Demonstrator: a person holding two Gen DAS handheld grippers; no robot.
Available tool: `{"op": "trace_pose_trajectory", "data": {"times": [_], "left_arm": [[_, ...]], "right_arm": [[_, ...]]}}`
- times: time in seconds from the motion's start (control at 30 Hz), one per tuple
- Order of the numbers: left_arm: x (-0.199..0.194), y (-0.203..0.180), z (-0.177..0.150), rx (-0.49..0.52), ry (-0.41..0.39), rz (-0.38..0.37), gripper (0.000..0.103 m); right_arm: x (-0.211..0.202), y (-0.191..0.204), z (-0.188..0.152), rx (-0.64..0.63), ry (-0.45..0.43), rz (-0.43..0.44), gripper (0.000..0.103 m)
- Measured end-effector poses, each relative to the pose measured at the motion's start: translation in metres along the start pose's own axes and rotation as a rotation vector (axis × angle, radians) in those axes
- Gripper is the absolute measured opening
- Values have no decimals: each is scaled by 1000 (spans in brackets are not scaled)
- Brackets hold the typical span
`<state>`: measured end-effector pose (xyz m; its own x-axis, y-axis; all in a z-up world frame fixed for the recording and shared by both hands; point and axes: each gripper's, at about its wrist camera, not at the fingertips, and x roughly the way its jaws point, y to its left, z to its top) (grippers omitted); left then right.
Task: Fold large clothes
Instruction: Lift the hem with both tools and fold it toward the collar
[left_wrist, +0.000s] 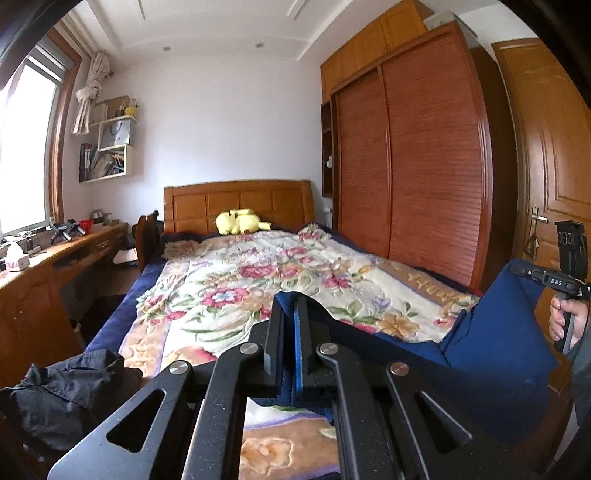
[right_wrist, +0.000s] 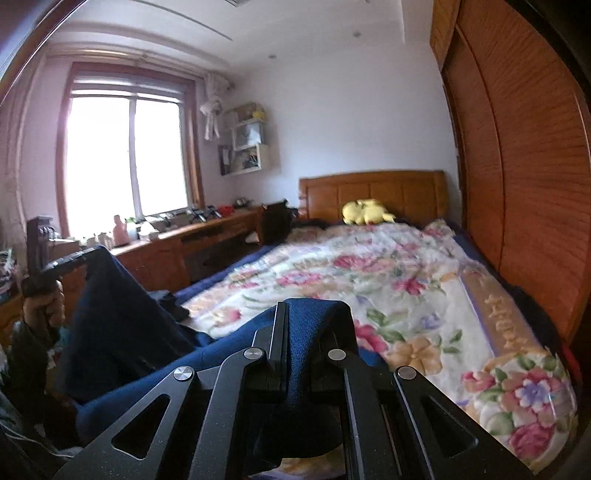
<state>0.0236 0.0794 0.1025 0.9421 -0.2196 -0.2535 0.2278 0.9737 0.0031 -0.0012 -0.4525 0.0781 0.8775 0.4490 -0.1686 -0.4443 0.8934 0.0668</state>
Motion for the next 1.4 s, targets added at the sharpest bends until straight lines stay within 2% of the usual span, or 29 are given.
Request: {"op": "trace_pose_trajectory", "data": {"times": [0.3, 0.47, 0.53, 0.67, 0.8, 0.87, 1.0, 1.1, 1.17, 1.27, 1.33, 1.4], "left_arm": [[111, 16, -36, -40, 166, 34, 5], [170, 20, -48, -40, 201, 78, 5], [194, 24, -51, -63, 202, 90, 5], [212, 31, -44, -105, 160, 112, 5], [222, 42, -23, -125, 93, 163, 5], [229, 47, -19, -117, 89, 174, 5], [242, 53, -31, -123, 155, 130, 11], [240, 48, -43, -88, 165, 147, 12], [239, 45, -46, -64, 162, 152, 13], [236, 48, -52, -74, 164, 126, 23], [236, 50, -55, -80, 169, 112, 31], [235, 52, -60, -82, 175, 96, 34]], "right_arm": [[115, -39, -69, 42, 216, -79, 6], [182, -62, -89, 74, 265, -109, 6], [209, -68, -85, 89, 279, -130, 6], [257, -63, -64, 66, 278, -188, 6], [286, -67, -18, 95, 200, -255, 6], [303, -65, -6, 80, 192, -307, 6], [339, -55, -15, 64, 319, -313, 8], [355, -35, -30, -21, 369, -339, 10], [363, -24, -36, -38, 387, -349, 12], [372, -25, -35, -11, 394, -355, 18], [375, -25, -34, -9, 391, -370, 29], [372, -24, -30, -20, 375, -386, 36]]}}
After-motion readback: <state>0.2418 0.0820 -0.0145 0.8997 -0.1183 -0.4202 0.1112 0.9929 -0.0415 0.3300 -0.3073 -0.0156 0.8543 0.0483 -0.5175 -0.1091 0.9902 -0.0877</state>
